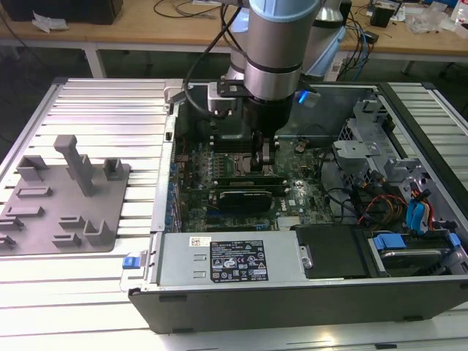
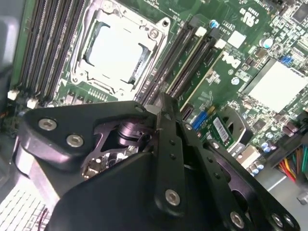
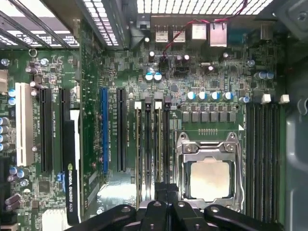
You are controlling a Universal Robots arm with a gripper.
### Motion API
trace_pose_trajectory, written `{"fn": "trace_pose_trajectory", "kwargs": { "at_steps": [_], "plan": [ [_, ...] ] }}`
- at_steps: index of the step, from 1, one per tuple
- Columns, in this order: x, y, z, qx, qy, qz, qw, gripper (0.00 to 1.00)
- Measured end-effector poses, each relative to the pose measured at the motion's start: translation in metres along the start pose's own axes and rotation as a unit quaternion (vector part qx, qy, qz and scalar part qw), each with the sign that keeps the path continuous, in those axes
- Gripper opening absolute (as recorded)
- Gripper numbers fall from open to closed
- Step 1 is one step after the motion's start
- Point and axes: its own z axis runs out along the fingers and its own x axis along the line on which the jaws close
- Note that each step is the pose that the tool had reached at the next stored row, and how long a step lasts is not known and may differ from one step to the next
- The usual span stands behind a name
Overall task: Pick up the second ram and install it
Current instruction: 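Press down the second ram until it locks into place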
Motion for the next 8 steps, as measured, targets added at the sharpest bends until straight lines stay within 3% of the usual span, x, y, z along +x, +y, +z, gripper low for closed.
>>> {"fn": "trace_pose_trajectory", "kwargs": {
  "at_steps": [8],
  "plan": [
    [-0.0001,0.0,-0.0028,0.0,0.0,0.0,1.0,0.08]
  ]
}}
